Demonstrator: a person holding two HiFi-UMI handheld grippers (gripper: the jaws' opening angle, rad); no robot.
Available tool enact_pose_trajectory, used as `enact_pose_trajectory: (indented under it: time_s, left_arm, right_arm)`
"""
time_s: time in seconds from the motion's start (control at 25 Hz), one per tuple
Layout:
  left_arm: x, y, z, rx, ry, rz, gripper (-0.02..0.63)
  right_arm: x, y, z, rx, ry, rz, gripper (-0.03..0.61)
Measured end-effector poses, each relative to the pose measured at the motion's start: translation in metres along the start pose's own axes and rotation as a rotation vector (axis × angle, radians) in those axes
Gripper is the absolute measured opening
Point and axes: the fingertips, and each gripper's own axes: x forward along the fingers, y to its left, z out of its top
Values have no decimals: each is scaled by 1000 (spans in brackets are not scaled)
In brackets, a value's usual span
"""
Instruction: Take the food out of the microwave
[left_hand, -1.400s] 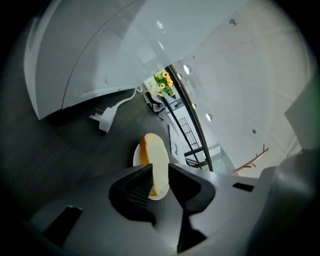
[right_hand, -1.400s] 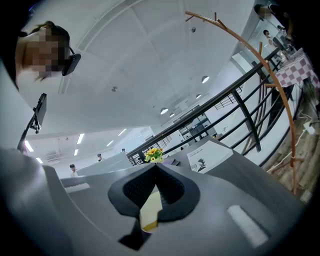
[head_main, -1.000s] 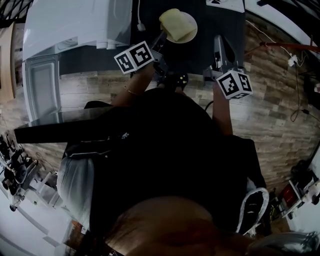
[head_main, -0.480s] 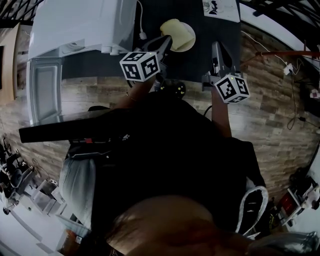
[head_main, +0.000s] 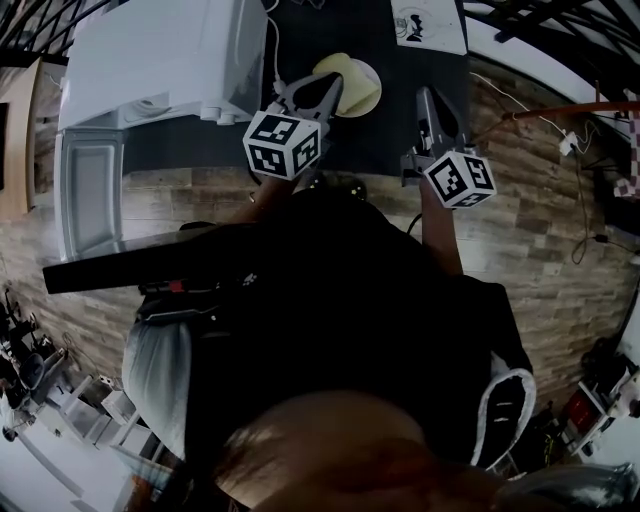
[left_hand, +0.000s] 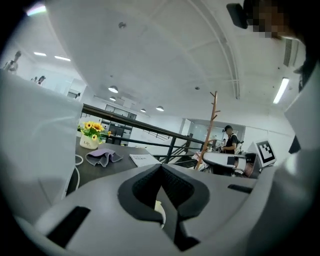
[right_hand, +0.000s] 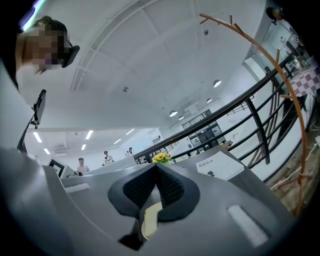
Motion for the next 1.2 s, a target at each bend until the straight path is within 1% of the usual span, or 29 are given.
enact_pose_trajectory:
  time_s: [0.08,0.24,0.6,0.88,1.2]
  left_arm:
    - [1,-4,4,37,-6,-4,6]
    - [5,-7,7,83,-2,-6,6]
    - [14,-21,10,129,-22,-44,7]
    - [13,-30,14,136,-31,-60,6]
    - [11,-32,11,133,-29,-31,6]
  right_arm:
    - [0,0,3,-5,-1,2,0]
    - [3,2,4,-22,5,18,0]
    - [1,1,7,-40,11,26,0]
    - [-4,3,12,-41,-2,33,0]
    - [-8,0,9,-32,10,48,0]
